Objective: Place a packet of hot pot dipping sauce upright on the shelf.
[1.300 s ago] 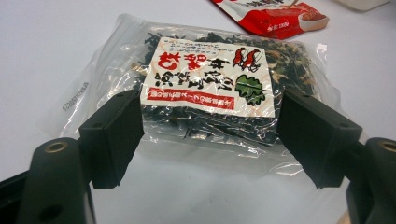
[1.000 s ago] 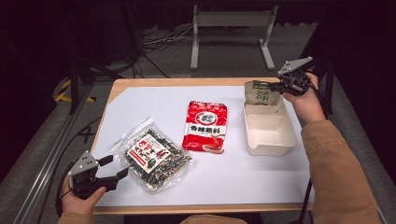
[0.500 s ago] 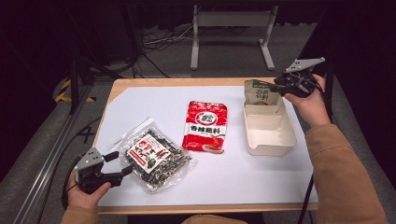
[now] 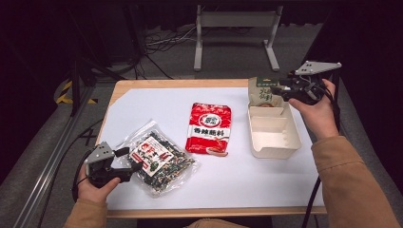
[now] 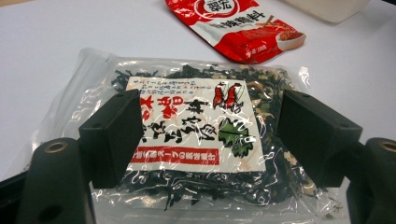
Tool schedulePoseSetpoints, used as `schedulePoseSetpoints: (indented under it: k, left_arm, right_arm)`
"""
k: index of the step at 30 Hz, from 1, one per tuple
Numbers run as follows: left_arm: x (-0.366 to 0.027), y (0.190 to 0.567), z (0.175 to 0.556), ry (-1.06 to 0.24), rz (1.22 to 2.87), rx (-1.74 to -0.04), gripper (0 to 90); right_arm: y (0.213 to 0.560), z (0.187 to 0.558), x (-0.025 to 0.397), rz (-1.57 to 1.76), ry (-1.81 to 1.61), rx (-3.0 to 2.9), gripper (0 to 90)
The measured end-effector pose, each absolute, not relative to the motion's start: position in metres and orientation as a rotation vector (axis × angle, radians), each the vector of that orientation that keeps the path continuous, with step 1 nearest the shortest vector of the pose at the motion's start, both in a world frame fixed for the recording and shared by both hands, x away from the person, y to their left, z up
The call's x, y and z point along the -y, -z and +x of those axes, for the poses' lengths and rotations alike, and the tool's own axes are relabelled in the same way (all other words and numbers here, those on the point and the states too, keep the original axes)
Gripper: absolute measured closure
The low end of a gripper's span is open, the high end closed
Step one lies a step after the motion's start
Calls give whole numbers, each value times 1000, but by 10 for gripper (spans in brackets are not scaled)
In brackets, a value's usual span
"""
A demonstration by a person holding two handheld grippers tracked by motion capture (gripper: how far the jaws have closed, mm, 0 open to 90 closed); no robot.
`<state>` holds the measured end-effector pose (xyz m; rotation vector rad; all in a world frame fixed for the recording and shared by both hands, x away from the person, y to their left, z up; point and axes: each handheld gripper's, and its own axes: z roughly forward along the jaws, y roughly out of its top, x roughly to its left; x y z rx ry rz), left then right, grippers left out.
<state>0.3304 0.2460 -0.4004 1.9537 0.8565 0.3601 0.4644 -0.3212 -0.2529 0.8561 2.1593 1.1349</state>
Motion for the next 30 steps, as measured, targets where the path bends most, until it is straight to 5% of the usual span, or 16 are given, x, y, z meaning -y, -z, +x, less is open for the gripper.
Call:
schedulePoseSetpoints:
  k: [30]
  left_arm:
    - [-248, 400, 330, -361, 1949, -854, 234]
  right_arm:
    - [271, 458, 245, 1018, -1481, -2210, 460]
